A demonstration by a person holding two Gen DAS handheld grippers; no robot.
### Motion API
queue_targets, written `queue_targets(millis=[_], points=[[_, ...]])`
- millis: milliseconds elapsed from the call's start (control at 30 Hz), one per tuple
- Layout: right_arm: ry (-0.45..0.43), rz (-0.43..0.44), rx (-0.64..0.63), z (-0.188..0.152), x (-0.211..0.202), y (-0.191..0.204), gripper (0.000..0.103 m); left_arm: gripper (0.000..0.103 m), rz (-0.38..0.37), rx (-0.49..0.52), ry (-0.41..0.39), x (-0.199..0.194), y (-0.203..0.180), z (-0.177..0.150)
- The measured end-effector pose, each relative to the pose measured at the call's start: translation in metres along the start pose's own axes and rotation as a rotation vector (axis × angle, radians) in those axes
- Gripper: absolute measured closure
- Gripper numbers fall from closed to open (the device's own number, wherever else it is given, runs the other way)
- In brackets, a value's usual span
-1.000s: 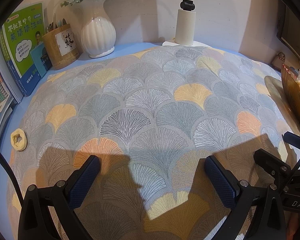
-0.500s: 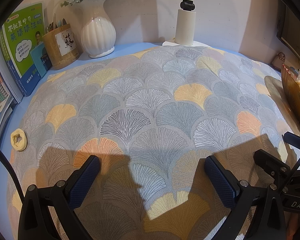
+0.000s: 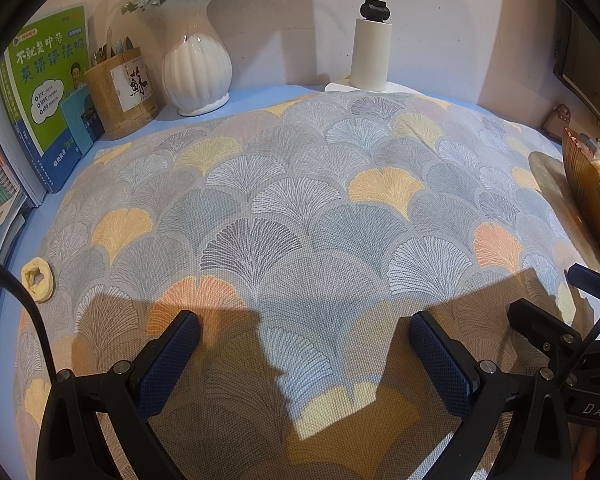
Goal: Organize snacks
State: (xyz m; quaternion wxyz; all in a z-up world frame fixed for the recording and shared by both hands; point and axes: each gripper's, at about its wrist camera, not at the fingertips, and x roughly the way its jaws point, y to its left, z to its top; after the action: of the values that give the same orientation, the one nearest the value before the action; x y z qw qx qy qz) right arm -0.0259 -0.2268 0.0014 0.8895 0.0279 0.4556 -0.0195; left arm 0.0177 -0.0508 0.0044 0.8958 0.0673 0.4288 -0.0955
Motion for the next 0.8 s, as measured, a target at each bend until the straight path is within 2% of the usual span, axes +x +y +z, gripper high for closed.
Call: queue_targets(millis=[800], points=[[0.0,0.001,-0.001,0.0,0.0009,-0.0006,0.0,0.0,0.012,-0.038,0.003,-0.0014,0.0012,-0.0014]])
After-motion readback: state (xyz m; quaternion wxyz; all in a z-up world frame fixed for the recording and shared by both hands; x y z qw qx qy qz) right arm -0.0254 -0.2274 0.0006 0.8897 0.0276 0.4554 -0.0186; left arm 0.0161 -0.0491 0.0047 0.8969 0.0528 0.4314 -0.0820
